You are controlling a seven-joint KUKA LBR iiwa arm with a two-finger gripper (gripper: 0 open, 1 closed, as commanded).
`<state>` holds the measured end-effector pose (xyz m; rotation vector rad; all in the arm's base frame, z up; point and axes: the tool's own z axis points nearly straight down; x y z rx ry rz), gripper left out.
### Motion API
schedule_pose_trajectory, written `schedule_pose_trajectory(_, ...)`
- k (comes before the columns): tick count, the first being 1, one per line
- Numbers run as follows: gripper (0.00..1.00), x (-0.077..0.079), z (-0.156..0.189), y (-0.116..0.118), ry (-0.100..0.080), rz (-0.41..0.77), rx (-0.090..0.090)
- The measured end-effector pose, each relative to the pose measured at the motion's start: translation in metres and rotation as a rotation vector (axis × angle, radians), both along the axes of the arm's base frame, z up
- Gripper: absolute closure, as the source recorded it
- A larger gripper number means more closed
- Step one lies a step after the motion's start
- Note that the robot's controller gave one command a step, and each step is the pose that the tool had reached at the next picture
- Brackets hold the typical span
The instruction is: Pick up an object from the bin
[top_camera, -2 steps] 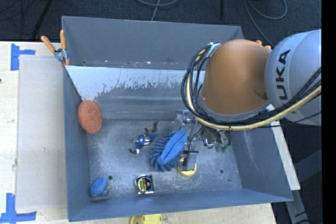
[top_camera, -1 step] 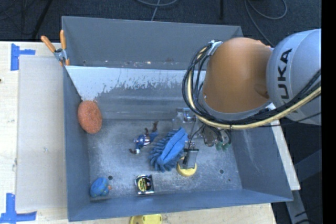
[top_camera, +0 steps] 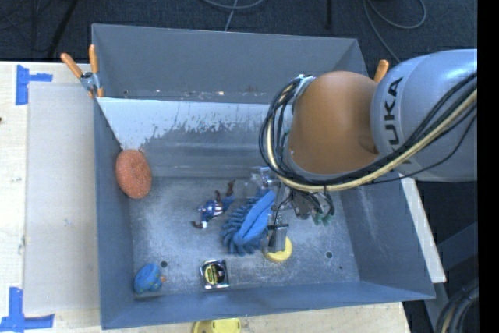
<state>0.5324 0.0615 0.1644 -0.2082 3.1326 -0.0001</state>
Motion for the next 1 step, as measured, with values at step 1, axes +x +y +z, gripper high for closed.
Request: schedule_pose_trajectory(1,0.0,0.0132,-0.0124,-0.0146,0.005,0.09,0.0)
